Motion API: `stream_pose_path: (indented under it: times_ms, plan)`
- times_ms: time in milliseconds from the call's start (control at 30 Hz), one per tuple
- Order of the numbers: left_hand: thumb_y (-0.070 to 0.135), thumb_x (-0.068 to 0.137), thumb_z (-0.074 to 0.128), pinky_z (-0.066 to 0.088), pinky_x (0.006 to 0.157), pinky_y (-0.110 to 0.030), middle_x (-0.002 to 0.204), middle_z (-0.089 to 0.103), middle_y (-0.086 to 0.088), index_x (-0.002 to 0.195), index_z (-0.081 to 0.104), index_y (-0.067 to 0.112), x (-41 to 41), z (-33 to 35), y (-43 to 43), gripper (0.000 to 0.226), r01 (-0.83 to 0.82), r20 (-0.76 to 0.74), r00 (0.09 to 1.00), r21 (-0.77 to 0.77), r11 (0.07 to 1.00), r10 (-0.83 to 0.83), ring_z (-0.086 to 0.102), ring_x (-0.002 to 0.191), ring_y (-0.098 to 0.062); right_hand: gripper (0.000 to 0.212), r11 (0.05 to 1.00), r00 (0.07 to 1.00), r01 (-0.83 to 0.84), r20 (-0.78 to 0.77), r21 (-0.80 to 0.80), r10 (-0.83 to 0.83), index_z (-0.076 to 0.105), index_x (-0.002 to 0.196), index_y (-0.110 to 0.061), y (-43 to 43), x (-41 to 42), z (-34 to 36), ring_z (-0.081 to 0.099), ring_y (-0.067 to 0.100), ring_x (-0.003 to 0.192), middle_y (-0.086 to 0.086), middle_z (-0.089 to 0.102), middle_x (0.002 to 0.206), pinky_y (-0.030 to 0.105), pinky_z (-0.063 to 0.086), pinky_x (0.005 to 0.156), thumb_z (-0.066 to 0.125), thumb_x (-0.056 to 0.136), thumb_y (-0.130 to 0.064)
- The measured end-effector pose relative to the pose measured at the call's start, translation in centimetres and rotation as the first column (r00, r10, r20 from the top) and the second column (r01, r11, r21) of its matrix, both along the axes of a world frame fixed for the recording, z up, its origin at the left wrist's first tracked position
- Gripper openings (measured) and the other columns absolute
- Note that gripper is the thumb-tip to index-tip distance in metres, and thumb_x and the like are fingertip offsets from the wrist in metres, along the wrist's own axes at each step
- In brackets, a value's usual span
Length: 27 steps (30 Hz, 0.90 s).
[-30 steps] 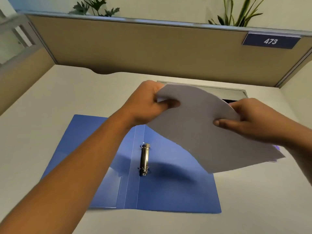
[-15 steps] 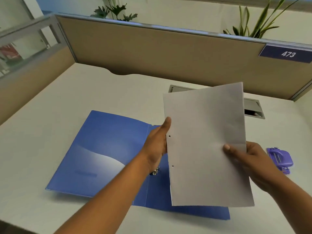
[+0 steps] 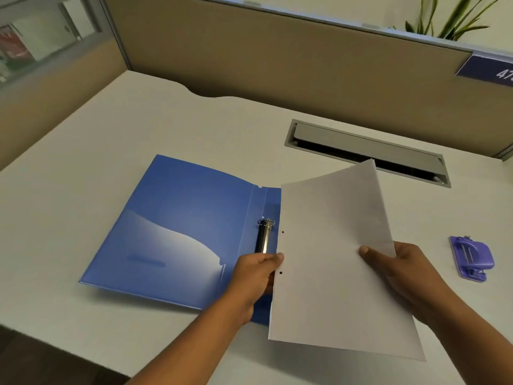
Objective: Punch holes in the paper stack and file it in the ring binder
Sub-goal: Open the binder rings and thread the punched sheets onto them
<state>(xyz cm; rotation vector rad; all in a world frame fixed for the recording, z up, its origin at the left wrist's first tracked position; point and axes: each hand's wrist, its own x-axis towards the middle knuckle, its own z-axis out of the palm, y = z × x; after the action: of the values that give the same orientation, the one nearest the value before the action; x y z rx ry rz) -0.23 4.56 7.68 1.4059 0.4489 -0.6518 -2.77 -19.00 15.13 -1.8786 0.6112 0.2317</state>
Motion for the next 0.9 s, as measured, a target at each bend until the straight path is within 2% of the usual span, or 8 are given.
stream_pose_path:
  times_ms: [100,200,300,367,433,567,767,900]
  plan:
    - [0.024,0.094,0.061,0.058,0.066,-0.032,0.088,0.076,-0.015,0.095,0.071,0.004,0.7,-0.9,1.0,0.023,-0.097,0.038,0.995,0.103,0.990,0.093,0.072,0.075,-0.026,0.017,0.997,1.000,-0.021,-0.009,-0.072,0.020,0.075,0.084,-0.009,0.9,1.3,-0.3,0.075,0.029,0.062,0.009,0.078,0.071,0.038,0.061,0.063,0.068,0.090,-0.023]
    - [0.011,0.093,0.059,0.050,0.050,-0.019,0.084,0.074,-0.011,0.091,0.070,0.007,2.2,-1.6,2.4,0.012,-0.177,0.217,0.969,0.259,0.949,0.122,0.066,0.058,-0.013,0.020,0.990,0.999,-0.034,-0.014,-0.139,0.032,0.075,0.089,-0.008,1.7,2.5,-0.8,0.074,0.029,0.066,0.010,0.078,0.076,0.042,0.061,0.069,0.068,0.089,-0.027]
    - [0.014,0.089,0.063,0.057,0.063,-0.028,0.083,0.071,0.000,0.086,0.072,0.018,4.3,-2.2,3.2,0.010,-0.153,0.357,0.934,0.379,0.913,0.008,0.069,0.069,-0.018,0.025,0.987,0.999,-0.037,-0.024,-0.154,0.033,0.072,0.099,-0.007,2.4,3.4,-1.0,0.073,0.030,0.071,0.010,0.076,0.084,0.037,0.059,0.068,0.066,0.091,-0.030]
    - [0.018,0.089,0.066,0.056,0.071,-0.028,0.083,0.069,0.005,0.089,0.073,0.021,5.6,-2.4,3.3,0.008,-0.094,0.392,0.916,0.416,0.905,-0.085,0.068,0.077,-0.019,0.027,0.985,0.999,-0.038,-0.030,-0.171,0.033,0.071,0.101,-0.007,2.8,3.9,-1.0,0.073,0.029,0.073,0.010,0.075,0.085,0.036,0.058,0.069,0.065,0.091,-0.031]
    - [0.018,0.089,0.065,0.052,0.074,-0.023,0.088,0.071,0.005,0.093,0.074,0.020,6.9,-2.6,3.1,0.010,-0.067,0.427,0.892,0.453,0.889,-0.150,0.065,0.083,-0.014,0.029,0.982,0.999,-0.038,-0.041,-0.188,0.031,0.071,0.102,-0.006,3.1,4.3,-1.0,0.072,0.031,0.074,0.011,0.075,0.087,0.039,0.059,0.072,0.065,0.091,-0.032]
    - [0.018,0.090,0.065,0.053,0.084,-0.028,0.100,0.073,0.002,0.098,0.075,0.019,9.0,-2.8,2.6,0.013,-0.025,0.453,0.855,0.520,0.854,-0.251,0.065,0.092,-0.014,0.031,0.977,0.998,-0.033,-0.064,-0.210,0.020,0.070,0.105,-0.005,3.4,4.8,-0.9,0.072,0.031,0.075,0.012,0.074,0.089,0.037,0.057,0.071,0.064,0.091,-0.032]
    - [0.022,0.089,0.065,0.057,0.076,-0.030,0.101,0.073,0.002,0.096,0.076,0.022,10.1,-3.1,1.9,0.012,0.046,0.447,0.816,0.583,0.811,-0.367,0.066,0.086,-0.013,0.033,0.978,0.996,-0.027,-0.083,-0.205,0.010,0.070,0.107,-0.005,3.6,5.0,-0.9,0.072,0.032,0.077,0.013,0.075,0.092,0.045,0.060,0.077,0.065,0.091,-0.034]
    - [0.025,0.088,0.067,0.058,0.076,-0.035,0.104,0.069,0.001,0.097,0.075,0.026,10.2,-3.6,1.6,0.012,0.043,0.453,0.796,0.620,0.783,-0.403,0.065,0.085,-0.013,0.033,0.978,0.996,-0.032,-0.083,-0.206,0.015,0.069,0.108,-0.006,3.7,5.1,-0.5,0.072,0.031,0.076,0.011,0.074,0.092,0.041,0.060,0.075,0.064,0.092,-0.034]
